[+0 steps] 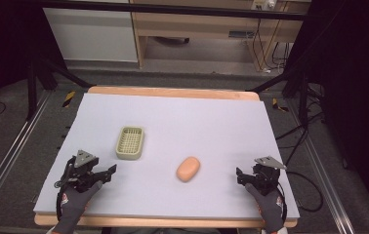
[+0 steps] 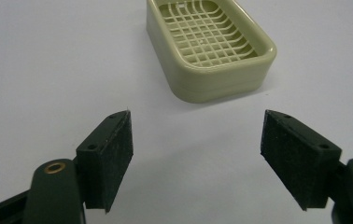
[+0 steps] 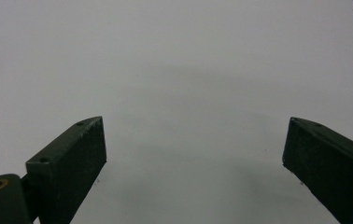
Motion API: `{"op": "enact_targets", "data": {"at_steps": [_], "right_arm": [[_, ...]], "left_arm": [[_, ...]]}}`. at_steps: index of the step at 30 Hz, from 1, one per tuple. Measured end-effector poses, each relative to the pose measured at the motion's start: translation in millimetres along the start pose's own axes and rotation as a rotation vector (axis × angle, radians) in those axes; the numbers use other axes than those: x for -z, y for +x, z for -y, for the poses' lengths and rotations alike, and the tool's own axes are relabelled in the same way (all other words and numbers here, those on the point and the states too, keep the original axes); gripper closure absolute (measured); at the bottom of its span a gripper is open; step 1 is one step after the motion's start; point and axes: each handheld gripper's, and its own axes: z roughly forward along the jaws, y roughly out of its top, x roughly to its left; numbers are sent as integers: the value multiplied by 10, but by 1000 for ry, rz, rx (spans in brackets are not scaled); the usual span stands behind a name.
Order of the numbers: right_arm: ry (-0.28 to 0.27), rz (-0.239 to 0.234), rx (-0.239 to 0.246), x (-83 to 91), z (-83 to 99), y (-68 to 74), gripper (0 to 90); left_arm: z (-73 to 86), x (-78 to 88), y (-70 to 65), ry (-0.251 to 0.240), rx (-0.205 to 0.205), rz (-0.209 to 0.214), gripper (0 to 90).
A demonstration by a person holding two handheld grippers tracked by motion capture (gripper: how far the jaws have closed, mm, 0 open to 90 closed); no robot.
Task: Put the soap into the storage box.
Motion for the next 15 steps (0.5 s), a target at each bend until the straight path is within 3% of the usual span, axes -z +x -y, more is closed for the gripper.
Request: {"op": "enact_targets", "data": {"at_steps": [15], "right_arm": [[7,2,6,-6,4,3,64]], "left_arm": [[-40,0,-156,-4,-29,37,250]]}}
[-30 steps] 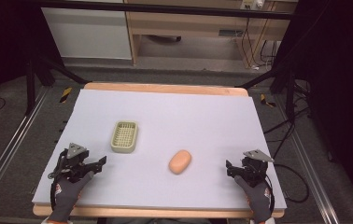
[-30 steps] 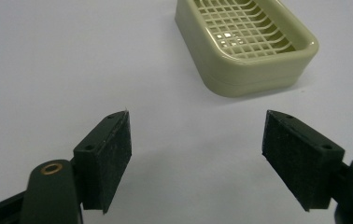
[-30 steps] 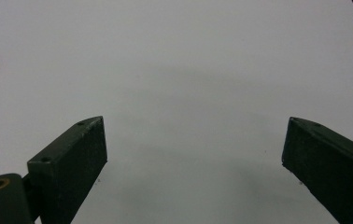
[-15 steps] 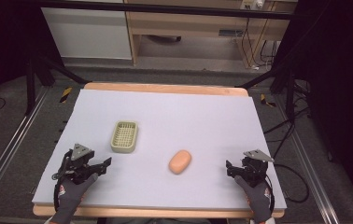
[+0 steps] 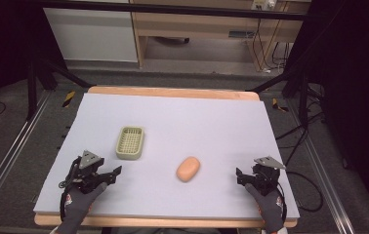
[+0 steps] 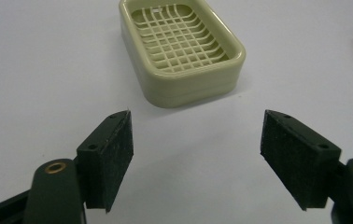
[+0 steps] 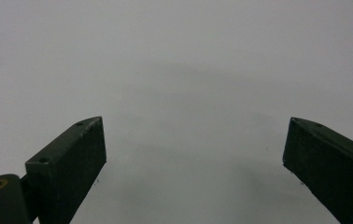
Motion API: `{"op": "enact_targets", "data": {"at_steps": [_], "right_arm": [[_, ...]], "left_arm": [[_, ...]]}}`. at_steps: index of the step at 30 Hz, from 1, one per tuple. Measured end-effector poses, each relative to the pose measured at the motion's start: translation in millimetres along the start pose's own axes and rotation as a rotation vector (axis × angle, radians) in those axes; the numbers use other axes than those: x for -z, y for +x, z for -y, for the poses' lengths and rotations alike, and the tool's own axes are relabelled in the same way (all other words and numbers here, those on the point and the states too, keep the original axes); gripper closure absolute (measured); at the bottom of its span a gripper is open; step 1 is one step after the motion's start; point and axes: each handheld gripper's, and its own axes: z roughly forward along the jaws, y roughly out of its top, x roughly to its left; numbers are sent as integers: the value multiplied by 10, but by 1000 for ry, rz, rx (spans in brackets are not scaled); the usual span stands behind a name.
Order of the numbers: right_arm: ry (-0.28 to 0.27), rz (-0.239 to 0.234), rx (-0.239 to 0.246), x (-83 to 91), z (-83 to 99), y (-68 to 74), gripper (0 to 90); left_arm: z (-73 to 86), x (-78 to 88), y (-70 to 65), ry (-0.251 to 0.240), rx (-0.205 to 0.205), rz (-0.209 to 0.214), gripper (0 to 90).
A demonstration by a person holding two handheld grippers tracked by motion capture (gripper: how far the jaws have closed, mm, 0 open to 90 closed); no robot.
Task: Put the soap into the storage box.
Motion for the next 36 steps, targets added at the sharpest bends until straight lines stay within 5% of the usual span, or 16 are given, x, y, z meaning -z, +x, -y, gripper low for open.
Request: {"op": "enact_targets", "data": {"at_steps": [36], "right_arm": [[-5,3,-12,3,-7,4,60]], "left_arm": [[-92,-91,-332,9,-70,62,241]]}}
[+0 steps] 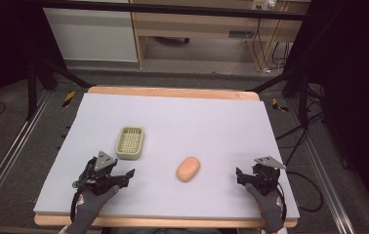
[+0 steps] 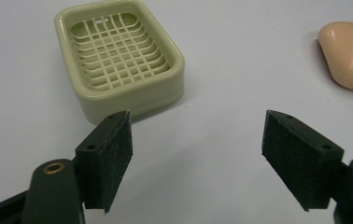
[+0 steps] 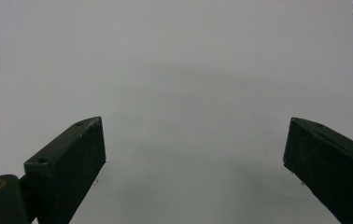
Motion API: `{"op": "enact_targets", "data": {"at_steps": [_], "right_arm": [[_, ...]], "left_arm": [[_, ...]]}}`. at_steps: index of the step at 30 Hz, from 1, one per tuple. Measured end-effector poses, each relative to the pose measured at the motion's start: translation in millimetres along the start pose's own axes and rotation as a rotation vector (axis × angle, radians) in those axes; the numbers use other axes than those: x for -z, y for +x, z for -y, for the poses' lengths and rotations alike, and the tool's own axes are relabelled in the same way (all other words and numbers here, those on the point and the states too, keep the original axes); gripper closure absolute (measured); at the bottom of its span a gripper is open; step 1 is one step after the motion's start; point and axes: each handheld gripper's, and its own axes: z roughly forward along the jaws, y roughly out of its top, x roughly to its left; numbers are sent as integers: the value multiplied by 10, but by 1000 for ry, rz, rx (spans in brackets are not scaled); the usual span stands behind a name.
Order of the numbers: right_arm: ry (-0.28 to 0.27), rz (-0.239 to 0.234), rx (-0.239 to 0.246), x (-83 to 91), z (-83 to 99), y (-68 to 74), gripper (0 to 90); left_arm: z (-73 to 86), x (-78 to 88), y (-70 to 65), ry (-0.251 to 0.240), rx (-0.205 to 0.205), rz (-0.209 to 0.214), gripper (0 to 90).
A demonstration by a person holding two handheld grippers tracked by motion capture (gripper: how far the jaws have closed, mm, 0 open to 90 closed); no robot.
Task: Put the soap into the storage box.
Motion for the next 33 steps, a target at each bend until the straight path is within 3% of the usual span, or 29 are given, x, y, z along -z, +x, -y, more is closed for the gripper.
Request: {"op": "enact_targets", "data": {"at_steps": [14,33], "right_arm": [[0,-2,-1,0,-2,-6,60],[-5,0,4,8,-5,3,58]], "left_arm": [[-98,-11,-81,0,-28,16,231],[-411,-33,-290,-20,-71,60,228]]}}
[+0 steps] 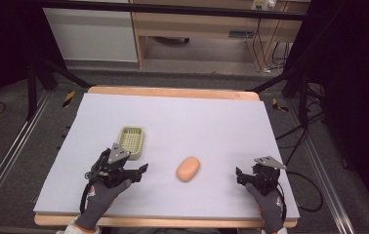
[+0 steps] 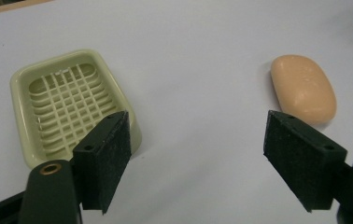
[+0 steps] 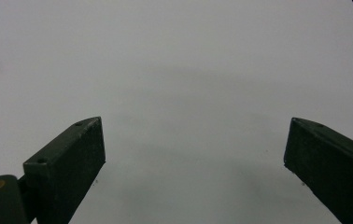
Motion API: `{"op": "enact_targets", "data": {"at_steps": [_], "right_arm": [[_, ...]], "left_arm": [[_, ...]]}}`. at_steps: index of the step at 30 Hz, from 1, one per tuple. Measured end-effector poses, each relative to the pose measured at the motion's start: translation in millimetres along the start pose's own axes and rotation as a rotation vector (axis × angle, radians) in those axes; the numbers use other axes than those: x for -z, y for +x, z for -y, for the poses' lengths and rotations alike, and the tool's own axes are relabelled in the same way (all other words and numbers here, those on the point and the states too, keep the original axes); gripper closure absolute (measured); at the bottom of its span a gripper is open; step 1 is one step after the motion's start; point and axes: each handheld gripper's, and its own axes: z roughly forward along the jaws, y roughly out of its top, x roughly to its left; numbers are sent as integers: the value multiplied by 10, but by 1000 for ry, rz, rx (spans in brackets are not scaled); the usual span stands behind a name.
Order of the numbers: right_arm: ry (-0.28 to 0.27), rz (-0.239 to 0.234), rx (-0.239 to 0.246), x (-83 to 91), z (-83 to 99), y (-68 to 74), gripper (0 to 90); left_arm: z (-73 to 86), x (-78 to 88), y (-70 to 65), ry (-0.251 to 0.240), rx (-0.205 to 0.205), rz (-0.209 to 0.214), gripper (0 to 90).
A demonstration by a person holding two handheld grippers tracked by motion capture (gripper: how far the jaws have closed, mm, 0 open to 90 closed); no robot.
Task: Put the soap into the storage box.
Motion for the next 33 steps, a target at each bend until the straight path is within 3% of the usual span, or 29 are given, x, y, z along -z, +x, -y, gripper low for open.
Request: {"op": "enact_targets", "data": {"at_steps": [20,33], "right_arm": [[-6,-5,4,7,-5,6,58],[-17,-10,-2,17,-11,9,58]], "left_arm": [[-216,-143,-244,-14,-18,49,226],[-288,-281,-387,9,-45,75,224]]}}
